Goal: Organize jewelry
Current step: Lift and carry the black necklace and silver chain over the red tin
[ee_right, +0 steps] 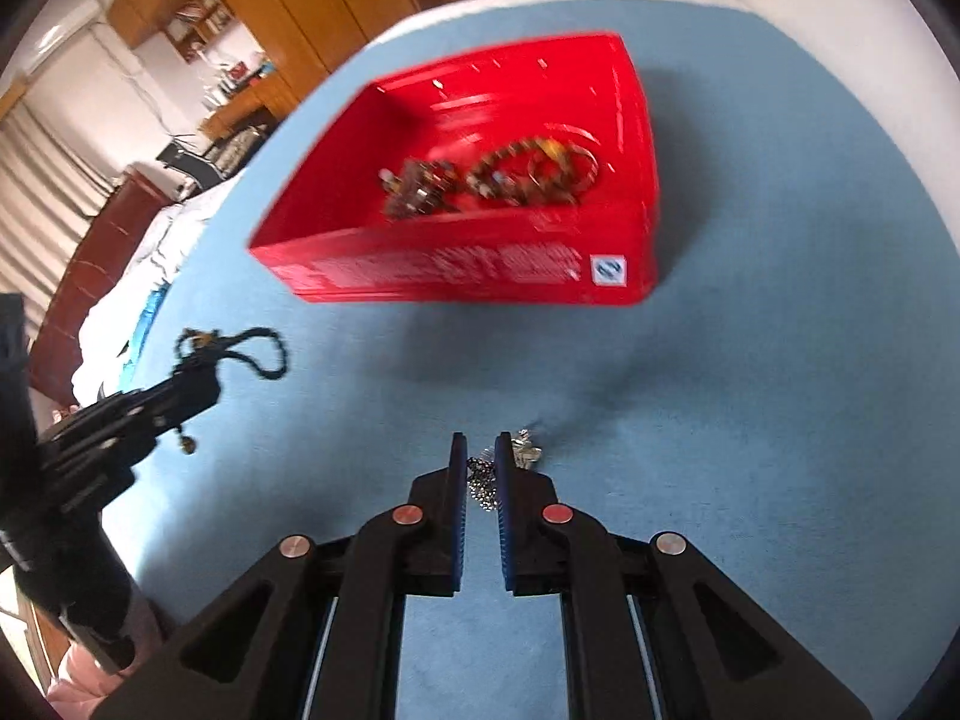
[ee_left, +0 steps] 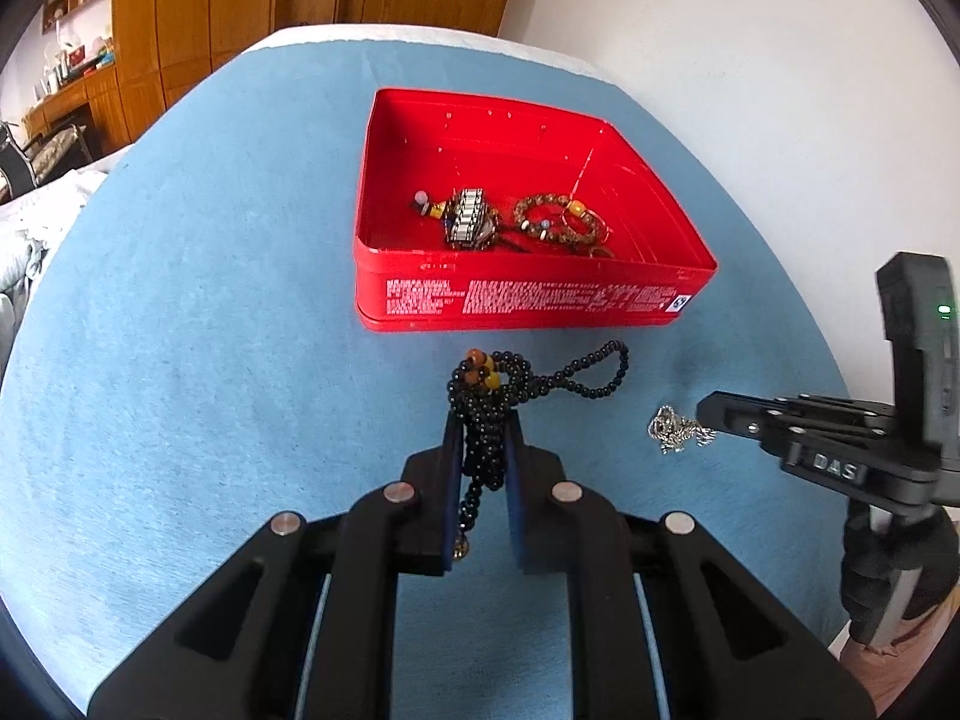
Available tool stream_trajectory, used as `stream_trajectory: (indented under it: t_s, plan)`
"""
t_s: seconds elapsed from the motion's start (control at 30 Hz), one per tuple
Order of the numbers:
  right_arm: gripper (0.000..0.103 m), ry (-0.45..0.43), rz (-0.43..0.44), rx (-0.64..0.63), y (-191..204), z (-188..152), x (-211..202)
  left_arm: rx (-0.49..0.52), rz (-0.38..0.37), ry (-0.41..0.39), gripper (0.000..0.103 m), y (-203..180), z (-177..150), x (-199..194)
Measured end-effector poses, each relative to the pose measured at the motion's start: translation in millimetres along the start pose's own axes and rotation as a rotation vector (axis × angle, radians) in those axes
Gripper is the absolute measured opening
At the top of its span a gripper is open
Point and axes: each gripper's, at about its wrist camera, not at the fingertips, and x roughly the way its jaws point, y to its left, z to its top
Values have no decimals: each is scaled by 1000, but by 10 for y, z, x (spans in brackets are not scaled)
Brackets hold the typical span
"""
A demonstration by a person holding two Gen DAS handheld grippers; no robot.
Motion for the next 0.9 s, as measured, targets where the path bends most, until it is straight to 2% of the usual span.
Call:
stream_trajectory:
  t_s: [0.13,0.2,0.23,0.43,0.53,0.63,0.7,0.77,0.83,0.9]
  plan:
    - [13,32,-11,10,-65,8,123,-4,2,9,11,13,4,56]
    - [22,47,-29,16,-93,11,152,-4,0,9,11,24,0,66]
    - [31,53,-26,20,-105,6,165,-4,0,10,11,29,-2,72]
    - [40,104,-66,-8,-66,-71,300,-5,-3,17,11,47,-14,107]
    - [41,101,-112,-53,24,-103,334,-7,-3,19,11,48,-22,122]
    - [29,80,-196,-141,171,-157,368,-7,-5,19,11,47,-26,125]
    - [22,78,-205,-171,236,-188,372,-7,-4,19,11,45,-28,128]
    - [16,85,-195,-167,244,-201,356,-7,-4,21,11,45,-31,133]
    - [15,93,-166,-152,226,-214,321,-8,-4,23,11,47,-37,131]
    - [15,99,-86,-115,177,-219,262,-10,-4,22,11,49,-41,129]
